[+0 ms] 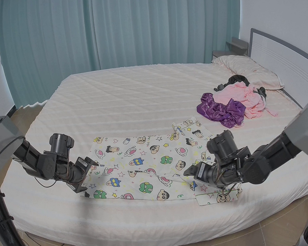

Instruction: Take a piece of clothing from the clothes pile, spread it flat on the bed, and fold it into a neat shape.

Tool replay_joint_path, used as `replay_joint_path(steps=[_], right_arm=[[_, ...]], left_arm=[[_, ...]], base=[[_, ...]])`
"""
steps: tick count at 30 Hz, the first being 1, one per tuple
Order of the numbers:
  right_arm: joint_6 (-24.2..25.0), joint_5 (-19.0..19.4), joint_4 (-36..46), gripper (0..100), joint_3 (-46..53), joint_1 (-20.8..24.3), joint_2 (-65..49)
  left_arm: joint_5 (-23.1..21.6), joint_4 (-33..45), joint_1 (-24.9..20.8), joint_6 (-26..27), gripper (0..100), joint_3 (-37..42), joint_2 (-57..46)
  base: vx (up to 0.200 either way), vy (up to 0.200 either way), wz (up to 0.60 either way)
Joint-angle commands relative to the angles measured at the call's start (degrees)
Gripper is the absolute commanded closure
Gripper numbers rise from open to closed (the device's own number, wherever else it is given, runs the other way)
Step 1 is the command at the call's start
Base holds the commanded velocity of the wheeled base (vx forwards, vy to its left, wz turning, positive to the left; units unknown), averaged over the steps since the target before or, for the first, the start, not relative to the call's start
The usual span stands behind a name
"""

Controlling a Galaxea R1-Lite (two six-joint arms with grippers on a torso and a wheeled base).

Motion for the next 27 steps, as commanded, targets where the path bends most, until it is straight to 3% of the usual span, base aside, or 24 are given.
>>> replay_joint_path(steps=[1, 10, 16, 21, 27], right_arm=[[0.77, 0.14, -0.06, 0, -6.72, 3.67, 9.43], [1.12, -0.47, -1.9, 0, -10.94, 4.37, 13.56], [1.03, -0.74, -9.37, 0, -11.47, 3.23, 15.84], [0.5, -3.11, -10.78, 0, -12.79, 1.82, 17.42], [0.77, -3.11, -11.74, 0, -13.23, 1.29, 17.25]], left_arm=[[-0.02, 0.07, 0.2, -0.02, 0, -0.04, -0.41], [-0.02, -0.02, 0.2, 0.07, 0, -0.04, -0.32], [-0.02, -0.02, 0.2, 0.07, 0, -0.13, -0.41], [-0.02, -0.02, 0.2, 0.07, 0, -0.13, -0.41], [-0.02, -0.02, 0.73, 0.25, 0, -0.13, -1.29]], base=[[0.0, 0.0, 0.0], [0.0, 0.0, 0.0], [0.0, 0.0, 0.0], [0.0, 0.0, 0.0], [0.0, 0.0, 0.0]])
